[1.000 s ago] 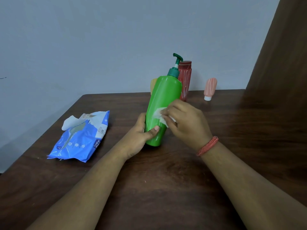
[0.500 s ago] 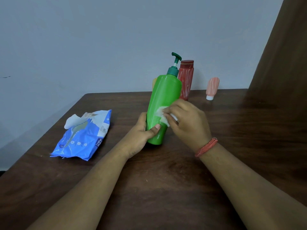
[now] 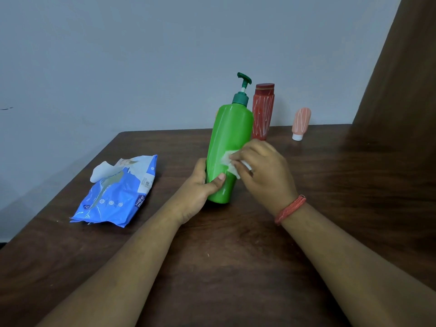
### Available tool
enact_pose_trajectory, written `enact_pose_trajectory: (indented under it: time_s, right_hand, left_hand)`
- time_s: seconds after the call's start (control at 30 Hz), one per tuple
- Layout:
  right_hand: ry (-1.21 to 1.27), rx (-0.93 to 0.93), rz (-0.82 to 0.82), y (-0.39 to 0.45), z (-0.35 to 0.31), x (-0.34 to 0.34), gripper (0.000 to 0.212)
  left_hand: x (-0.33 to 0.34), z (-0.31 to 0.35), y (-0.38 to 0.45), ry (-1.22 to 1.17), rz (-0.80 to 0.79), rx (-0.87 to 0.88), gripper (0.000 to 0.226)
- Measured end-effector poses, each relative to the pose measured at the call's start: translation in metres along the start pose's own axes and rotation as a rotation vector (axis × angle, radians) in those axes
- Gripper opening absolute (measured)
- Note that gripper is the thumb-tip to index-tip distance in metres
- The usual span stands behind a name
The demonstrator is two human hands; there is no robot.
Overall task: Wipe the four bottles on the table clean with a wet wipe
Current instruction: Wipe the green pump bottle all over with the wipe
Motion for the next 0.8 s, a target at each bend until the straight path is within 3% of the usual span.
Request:
enact_pose_trajectory:
  time_s: [0.17,0.27,0.4,0.5,0.63,0.73,0.8]
  right_hand:
    - [0.053,-0.047,-0.077,-0.006,-0.007,0.011,0.006]
    - [0.025,0.047,0.017,-0.005,-0.002,0.008,0.006]
    - [0.050,-0.014,-0.043,-0.008,-0.009,0.016,0.008]
    - [0.038,0.041,-0.020,-0.007,-0.004,0.015,0.006]
    - [0.099,-0.070,-0.133,-0.012,-0.014,0.021,0.007]
    - [0.093,-0.022,-0.101,-0.008,-0.010,0.018,0.005]
    - [0.136,-0.093,-0.172,-0.011,-0.017,0.021,0.007]
  left_hand:
    - [0.000,0.000,0.001,-0.128,0.032,-0.034,0.041]
    - [0.000,0.000,0.002,-0.183,0.056,-0.062,0.039]
    - [-0.003,-0.002,0.003,-0.222,0.086,-0.082,0.039]
    - [-0.004,-0.003,0.003,-0.251,0.109,-0.101,0.041]
    - [-0.007,-0.001,0.004,-0.336,0.151,-0.141,0.018]
    - [-0.006,0.001,0.003,-0.404,0.166,-0.182,0.016]
    - [-0.005,0.003,0.001,-0.428,0.169,-0.194,0.017]
Point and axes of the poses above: each hand's wrist, its own y-axis towards the middle knuckle, its own x-axis out of the palm, z = x × y, the point moved 5 cm from there along y, towards the middle knuckle, and after that the axes turned 14 degrees about z, right-handed, at the moved point
